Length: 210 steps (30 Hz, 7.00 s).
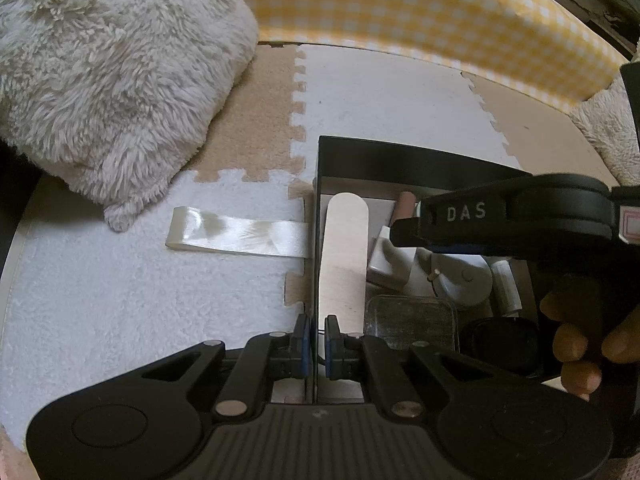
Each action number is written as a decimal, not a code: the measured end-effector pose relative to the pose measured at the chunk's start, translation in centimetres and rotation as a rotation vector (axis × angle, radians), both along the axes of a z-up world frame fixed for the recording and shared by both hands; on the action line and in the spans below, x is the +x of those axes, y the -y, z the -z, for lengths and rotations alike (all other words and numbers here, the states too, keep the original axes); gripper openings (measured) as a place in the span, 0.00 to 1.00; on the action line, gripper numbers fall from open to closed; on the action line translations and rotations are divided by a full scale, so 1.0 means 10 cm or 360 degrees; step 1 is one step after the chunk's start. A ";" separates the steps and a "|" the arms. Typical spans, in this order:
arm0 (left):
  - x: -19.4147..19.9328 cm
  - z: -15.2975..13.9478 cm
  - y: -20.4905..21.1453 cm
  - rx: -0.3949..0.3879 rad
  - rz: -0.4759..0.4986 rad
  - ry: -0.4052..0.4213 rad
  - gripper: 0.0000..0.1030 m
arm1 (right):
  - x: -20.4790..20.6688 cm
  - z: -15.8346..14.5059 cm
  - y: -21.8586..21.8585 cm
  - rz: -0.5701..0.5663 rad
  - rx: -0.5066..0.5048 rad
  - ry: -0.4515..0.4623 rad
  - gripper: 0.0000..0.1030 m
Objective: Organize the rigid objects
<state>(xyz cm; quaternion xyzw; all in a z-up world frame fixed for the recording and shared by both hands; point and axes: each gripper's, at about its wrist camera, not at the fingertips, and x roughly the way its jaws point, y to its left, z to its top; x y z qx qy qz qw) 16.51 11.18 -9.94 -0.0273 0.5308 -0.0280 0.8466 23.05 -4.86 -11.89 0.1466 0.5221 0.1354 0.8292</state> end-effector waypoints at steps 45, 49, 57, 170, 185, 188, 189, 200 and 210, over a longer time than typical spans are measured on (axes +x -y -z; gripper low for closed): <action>0.00 -0.06 -0.03 -0.0002 0.0024 0.0023 0.04 | -0.44 -0.98 1.36 -0.0037 -0.0256 0.0689 1.00; 0.00 -0.07 -0.05 -0.0034 0.0006 0.0016 0.04 | -0.42 -0.87 1.63 0.0076 -0.0239 0.0683 1.00; 0.01 -0.06 -0.07 -0.0060 -0.0014 0.0004 0.04 | -0.25 -0.43 1.89 0.0197 -0.0317 0.0560 1.00; 0.02 -0.08 -0.08 -0.0058 -0.0017 -0.0005 0.04 | -0.38 -0.02 0.27 -0.0559 -0.0116 0.0305 0.49; 0.03 -0.08 -0.08 -0.0058 -0.0017 -0.0005 0.04 | -0.45 -0.27 0.41 -0.0476 -0.0129 0.0415 0.90; 0.02 -0.08 -0.08 -0.0058 -0.0017 -0.0005 0.04 | -0.47 -0.36 0.48 -0.0440 -0.0135 0.0447 0.96; 0.02 -0.08 -0.08 -0.0058 -0.0018 -0.0005 0.04 | -0.47 -0.40 0.49 -0.0430 -0.0134 0.0456 0.97; 0.02 -0.08 -0.08 -0.0058 -0.0017 -0.0004 0.04 | -0.75 -0.82 0.74 -0.0346 -0.0138 0.0594 1.00; -0.05 -0.18 -0.06 -0.0054 -0.0032 0.0046 0.09 | -1.15 -1.00 1.04 -0.0240 -0.0104 0.0670 1.00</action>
